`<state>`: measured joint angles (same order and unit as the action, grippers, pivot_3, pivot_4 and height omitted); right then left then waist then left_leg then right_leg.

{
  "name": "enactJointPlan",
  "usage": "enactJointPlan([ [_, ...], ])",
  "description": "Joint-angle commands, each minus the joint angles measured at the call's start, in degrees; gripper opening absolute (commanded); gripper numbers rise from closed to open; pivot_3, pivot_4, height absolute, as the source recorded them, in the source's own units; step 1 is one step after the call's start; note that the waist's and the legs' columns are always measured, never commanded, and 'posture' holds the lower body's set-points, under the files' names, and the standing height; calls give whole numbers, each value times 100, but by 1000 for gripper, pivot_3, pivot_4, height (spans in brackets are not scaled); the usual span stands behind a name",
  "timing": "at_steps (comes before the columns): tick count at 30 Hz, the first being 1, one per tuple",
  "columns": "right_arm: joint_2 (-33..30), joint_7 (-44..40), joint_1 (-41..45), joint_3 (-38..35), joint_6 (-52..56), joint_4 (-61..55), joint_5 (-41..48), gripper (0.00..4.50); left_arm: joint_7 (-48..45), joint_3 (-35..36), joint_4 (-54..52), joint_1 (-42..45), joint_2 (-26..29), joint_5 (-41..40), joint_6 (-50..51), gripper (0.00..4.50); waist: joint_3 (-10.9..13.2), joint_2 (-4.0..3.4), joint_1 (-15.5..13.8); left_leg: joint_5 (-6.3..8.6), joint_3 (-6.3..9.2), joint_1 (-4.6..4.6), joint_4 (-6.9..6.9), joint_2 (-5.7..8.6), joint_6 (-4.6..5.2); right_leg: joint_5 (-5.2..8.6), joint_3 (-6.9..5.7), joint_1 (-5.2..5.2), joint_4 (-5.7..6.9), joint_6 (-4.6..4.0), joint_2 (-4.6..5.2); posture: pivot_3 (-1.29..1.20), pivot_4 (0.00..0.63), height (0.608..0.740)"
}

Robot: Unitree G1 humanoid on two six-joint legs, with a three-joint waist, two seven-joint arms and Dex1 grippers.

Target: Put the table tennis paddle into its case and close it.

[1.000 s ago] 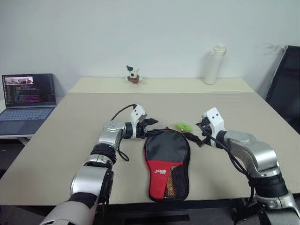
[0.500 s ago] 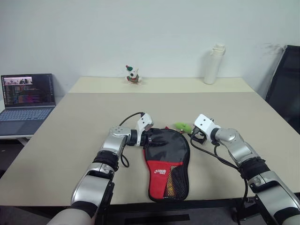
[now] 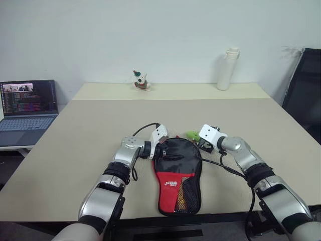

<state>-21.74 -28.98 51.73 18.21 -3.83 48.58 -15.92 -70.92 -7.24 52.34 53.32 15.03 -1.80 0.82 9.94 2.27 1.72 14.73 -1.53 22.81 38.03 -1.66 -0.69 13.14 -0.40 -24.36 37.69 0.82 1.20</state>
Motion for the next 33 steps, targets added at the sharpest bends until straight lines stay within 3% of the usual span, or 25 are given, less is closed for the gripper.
enactJointPlan([
  [1, 41, 46, 222, -7, -197, 99, -96, 2811, -44, -98, 102, 164, -98, 41, -102, 3357, 0, 0, 0, 0, 0, 0, 0, 0, 0, 0, 0, 0, 1, 0, 0, 0, 150, 740],
  [9, -94, -130, 169, -74, -161, -140, -147, 29, 130, -292, 830, 275, -171, 358, -256, 3357, 0, -1, -1, 0, 0, -2, 2, 1, 0, 0, 1, 1, 3, 0, 0, 0, 150, 740],
  [22, -1589, -1202, -1755, -407, 878, -3544, -54, 29, 404, -318, 1416, 492, -462, 506, -385, 3357, -9, -12, -37, 0, 5, -19, 6, 7, 0, 18, -3, 21, 7, 29, 2, 0, 150, 740],
  [28, -2139, -1846, -3201, -795, 1996, -6003, 263, 29, 555, -306, 1640, 654, -673, 576, -403, 3357, -10, -14, -149, 1, 9, -10, 8, 10, 0, 20, -8, 22, -5, 32, 4, 0, 150, 740],
  [33, -2531, -2295, -3963, -998, 2720, -7340, 475, 29, 575, -314, 1718, 682, -778, 611, -417, 3357, -10, -14, -187, 1, 11, -12, 12, 10, 0, 21, -12, 24, -3, 32, 4, 0, 150, 740],
])
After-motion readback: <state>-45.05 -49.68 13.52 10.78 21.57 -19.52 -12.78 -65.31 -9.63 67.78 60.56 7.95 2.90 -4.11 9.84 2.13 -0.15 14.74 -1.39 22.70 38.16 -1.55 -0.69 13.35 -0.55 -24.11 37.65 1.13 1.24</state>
